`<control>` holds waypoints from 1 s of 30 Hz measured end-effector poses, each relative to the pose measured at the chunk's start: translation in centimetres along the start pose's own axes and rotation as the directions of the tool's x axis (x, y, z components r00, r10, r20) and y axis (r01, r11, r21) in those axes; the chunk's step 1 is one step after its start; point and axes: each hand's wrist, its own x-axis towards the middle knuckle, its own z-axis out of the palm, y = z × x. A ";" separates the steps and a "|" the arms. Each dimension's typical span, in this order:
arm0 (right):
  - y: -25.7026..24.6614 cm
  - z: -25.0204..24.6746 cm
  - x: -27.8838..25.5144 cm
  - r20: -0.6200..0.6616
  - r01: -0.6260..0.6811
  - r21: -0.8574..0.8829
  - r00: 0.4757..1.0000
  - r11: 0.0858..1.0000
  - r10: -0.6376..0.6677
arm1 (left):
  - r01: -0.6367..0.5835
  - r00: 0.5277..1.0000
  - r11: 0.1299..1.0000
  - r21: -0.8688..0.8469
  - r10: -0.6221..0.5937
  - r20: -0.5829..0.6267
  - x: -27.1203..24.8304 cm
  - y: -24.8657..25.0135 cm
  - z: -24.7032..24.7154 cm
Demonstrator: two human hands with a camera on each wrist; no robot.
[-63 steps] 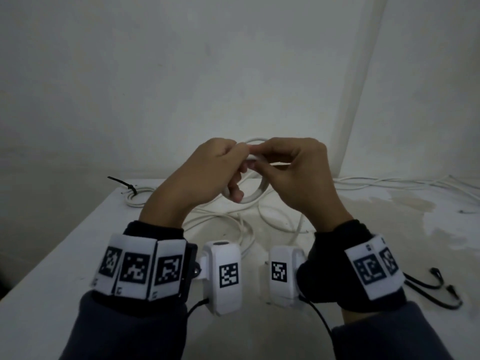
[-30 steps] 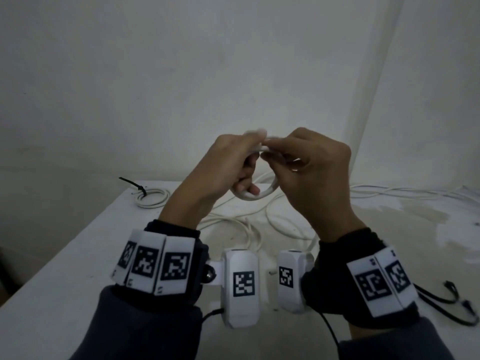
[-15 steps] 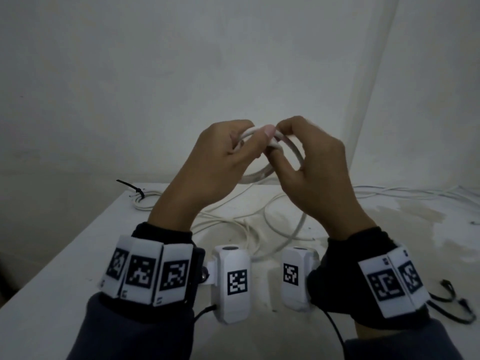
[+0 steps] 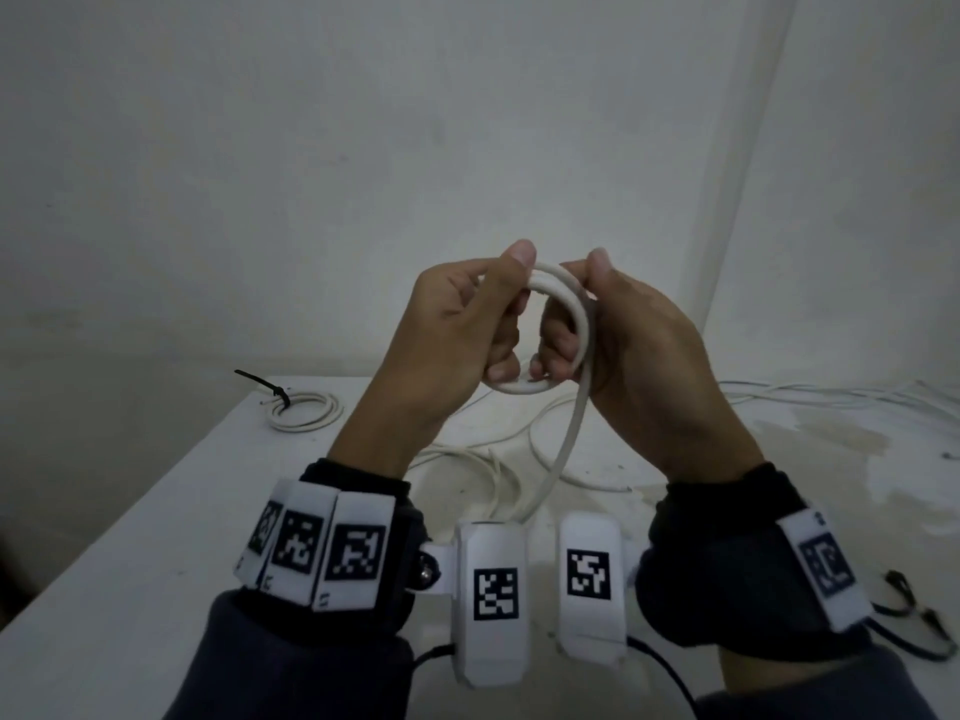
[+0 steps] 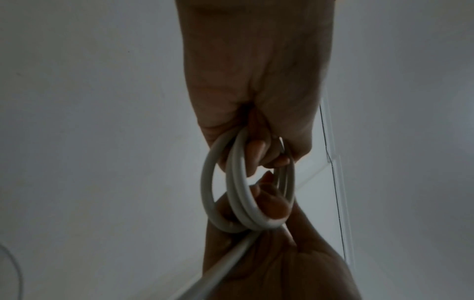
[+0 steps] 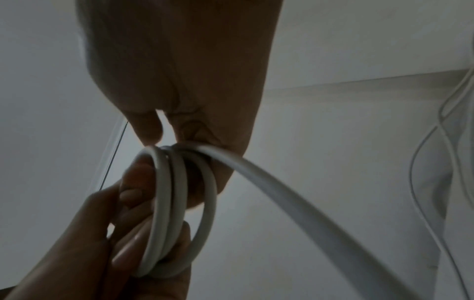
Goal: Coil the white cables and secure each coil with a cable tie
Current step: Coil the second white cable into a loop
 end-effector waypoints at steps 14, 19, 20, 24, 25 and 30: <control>0.2 -0.4 -0.2 0.008 -0.175 -0.025 0.985 0.984 0.175 | 0.063 0.998 0.986 0.156 -0.057 -0.039 0.2 -1.3 0.9; 0.7 -1.8 0.3 -0.246 -0.098 0.063 0.963 0.993 0.111 | 0.097 0.995 0.877 0.471 -0.078 -0.061 0.6 -2.2 0.1; 0.8 -2.2 0.4 -0.316 -0.060 0.097 0.945 0.993 0.088 | 0.109 0.994 0.871 0.480 -0.083 -0.074 0.7 -2.2 -0.1; 1.3 -2.9 0.5 -0.503 0.093 0.192 0.864 0.977 0.017 | 0.258 0.912 0.870 0.420 -0.363 0.192 0.1 -1.5 -0.1; 1.3 -2.7 0.5 -0.520 0.115 0.212 0.854 0.971 0.013 | 0.316 0.831 0.829 0.461 -0.477 0.287 -0.2 -1.4 0.2; 1.4 -1.5 0.9 -0.515 0.171 0.323 0.857 0.931 0.021 | 0.523 0.657 0.689 0.502 -0.701 0.278 -0.5 -2.1 0.5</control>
